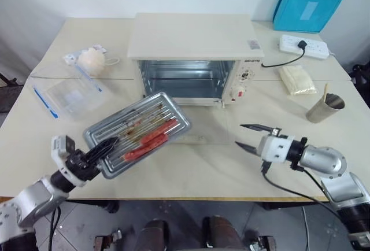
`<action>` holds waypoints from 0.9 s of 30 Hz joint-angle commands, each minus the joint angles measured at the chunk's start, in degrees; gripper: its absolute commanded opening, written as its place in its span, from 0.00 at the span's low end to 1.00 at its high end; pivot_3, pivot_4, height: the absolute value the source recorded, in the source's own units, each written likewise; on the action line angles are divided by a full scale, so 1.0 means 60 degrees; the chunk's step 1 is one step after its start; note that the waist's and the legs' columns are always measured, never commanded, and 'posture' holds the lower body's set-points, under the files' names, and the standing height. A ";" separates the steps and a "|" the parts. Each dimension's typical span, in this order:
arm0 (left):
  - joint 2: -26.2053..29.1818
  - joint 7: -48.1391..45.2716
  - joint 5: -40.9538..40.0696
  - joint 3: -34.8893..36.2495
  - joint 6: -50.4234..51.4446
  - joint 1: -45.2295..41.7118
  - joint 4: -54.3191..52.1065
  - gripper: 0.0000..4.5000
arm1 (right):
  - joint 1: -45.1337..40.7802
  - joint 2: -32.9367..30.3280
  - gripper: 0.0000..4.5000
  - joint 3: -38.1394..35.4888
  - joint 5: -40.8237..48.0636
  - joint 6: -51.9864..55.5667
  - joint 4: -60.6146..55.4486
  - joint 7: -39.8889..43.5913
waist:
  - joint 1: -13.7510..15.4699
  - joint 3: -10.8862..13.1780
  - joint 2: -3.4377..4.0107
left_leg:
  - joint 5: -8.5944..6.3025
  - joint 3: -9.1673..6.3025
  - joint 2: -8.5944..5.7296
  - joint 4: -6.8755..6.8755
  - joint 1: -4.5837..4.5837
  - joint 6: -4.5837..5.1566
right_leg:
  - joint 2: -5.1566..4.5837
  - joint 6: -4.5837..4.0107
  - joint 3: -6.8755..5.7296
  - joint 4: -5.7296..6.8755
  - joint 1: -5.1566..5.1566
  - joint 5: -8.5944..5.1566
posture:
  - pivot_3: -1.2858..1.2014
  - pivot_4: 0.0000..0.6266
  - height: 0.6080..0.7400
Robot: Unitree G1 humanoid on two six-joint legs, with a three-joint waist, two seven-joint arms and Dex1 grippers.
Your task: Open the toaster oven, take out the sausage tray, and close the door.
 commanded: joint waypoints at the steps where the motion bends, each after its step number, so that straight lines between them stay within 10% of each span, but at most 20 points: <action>1: -0.0762 -0.0591 -0.0325 0.0885 -0.0402 0.0900 -0.0944 0.00 | -0.0545 0.0319 0.26 -0.0011 0.0966 0.0165 0.0982 0.1145 | 0.0038 0.0000 0.0000 | 0.0000 -0.0006 0.0011 0.0000 0.0000 -0.0002 | 0.0002 -0.0005 -0.0006 -0.0010 0.0000 0.0001 | 0.52 0.24 1.00; 5: -0.1768 -0.0628 -0.0325 0.1176 -0.1009 0.1924 -0.1837 0.00 | -0.1215 0.0713 0.01 0.0043 0.1275 0.0434 0.2105 0.1943 | 0.0053 0.0000 0.0000 | -0.0002 0.0001 0.0008 0.0002 0.0007 -0.0002 | -0.0003 -0.0009 0.0001 -0.0047 0.0011 0.0001 | 0.52 0.24 1.00; 14: -0.3640 0.0278 -0.0325 0.2565 -0.2837 0.1977 -0.2642 0.00 | -0.2071 0.1839 0.01 0.0139 0.1775 0.1751 0.2569 0.2948 | 0.0086 0.0000 0.0000 | -0.0026 -0.0017 0.0020 -0.0010 0.0093 -0.0008 | 0.0007 -0.0014 -0.0024 -0.0124 0.0131 0.0005 | 0.52 0.24 1.00; 27: -0.3637 0.0714 -0.0325 0.2432 -0.2896 0.1574 -0.3094 0.00 | -0.2786 0.2736 0.01 -0.1508 0.4580 0.5172 -0.0353 0.1760 | 0.0058 0.0004 0.0007 | -0.0048 -0.0022 0.0034 -0.0011 0.0092 -0.0018 | 0.0017 -0.0014 -0.0026 -0.0144 0.0135 0.0006 | 0.52 0.24 1.00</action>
